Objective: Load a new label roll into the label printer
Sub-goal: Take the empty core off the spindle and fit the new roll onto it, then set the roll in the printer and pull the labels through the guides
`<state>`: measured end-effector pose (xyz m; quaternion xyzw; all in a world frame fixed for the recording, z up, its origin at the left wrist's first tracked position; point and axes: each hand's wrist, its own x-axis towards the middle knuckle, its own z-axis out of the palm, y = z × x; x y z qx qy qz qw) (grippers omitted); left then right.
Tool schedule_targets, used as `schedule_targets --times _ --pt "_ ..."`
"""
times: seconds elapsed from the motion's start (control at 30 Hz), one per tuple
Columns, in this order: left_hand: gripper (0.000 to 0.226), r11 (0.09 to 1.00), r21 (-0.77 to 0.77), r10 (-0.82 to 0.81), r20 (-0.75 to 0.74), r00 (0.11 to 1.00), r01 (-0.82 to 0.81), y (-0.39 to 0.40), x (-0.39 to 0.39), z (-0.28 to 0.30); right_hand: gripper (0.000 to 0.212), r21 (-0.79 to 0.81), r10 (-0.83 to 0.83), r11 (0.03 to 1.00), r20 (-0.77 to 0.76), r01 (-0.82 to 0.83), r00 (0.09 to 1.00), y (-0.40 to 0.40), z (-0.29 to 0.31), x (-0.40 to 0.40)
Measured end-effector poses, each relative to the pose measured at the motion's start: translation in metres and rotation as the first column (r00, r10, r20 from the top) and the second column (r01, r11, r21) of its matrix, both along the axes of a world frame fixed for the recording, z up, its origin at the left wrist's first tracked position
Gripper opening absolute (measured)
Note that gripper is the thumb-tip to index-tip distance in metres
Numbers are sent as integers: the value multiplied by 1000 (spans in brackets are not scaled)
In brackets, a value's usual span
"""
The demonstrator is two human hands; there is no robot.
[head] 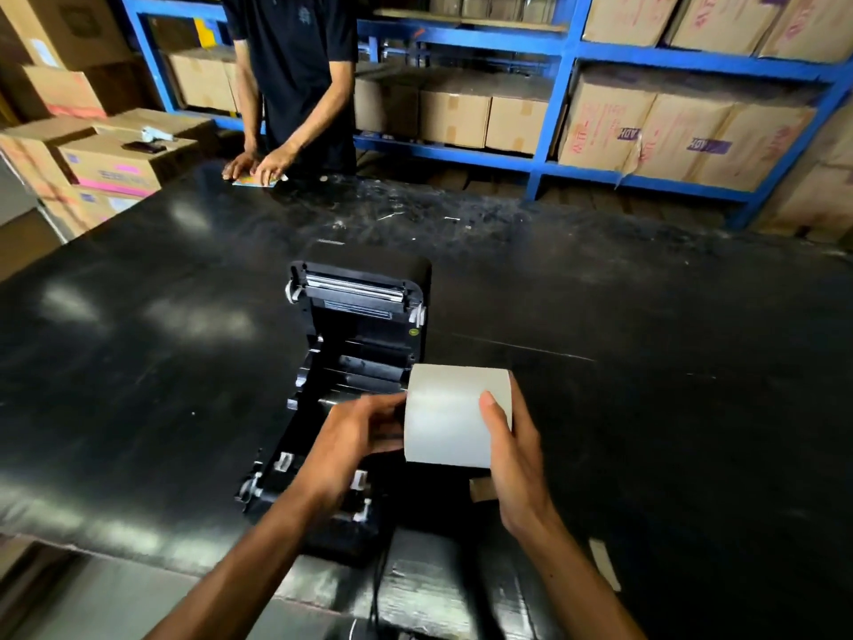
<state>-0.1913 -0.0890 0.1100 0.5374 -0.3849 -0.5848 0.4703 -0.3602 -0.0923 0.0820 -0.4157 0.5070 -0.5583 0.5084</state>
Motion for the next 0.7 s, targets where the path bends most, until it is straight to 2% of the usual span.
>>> schedule_targets --times 0.03,0.1,0.2,0.3,0.37,0.57,0.7 --pt "37 999 35 16 -35 999 -15 -1 12 5 41 -9 -3 1000 -2 3 1000 -2 1 14" --pt "42 1000 7 8 -16 1000 -8 -3 37 10 49 -26 1 1000 -10 -1 1000 -7 4 44" --pt "30 996 -33 79 9 997 -79 -6 73 8 57 -28 9 1000 -64 -11 998 -13 4 87" --pt "22 1000 1 2 112 994 -3 -11 108 3 64 -59 14 998 -157 -23 988 -20 2 119" --pt "21 998 43 -40 119 992 35 -16 128 0 67 -73 20 997 -217 -36 976 -23 0 136" --pt "22 992 94 -83 27 996 80 -28 151 -17 68 -27 60 997 -369 -75 928 -33 -8 147" --pt "18 991 94 -100 28 995 97 -33 152 -26 73 25 117 993 -411 -116 904 -33 -11 141"
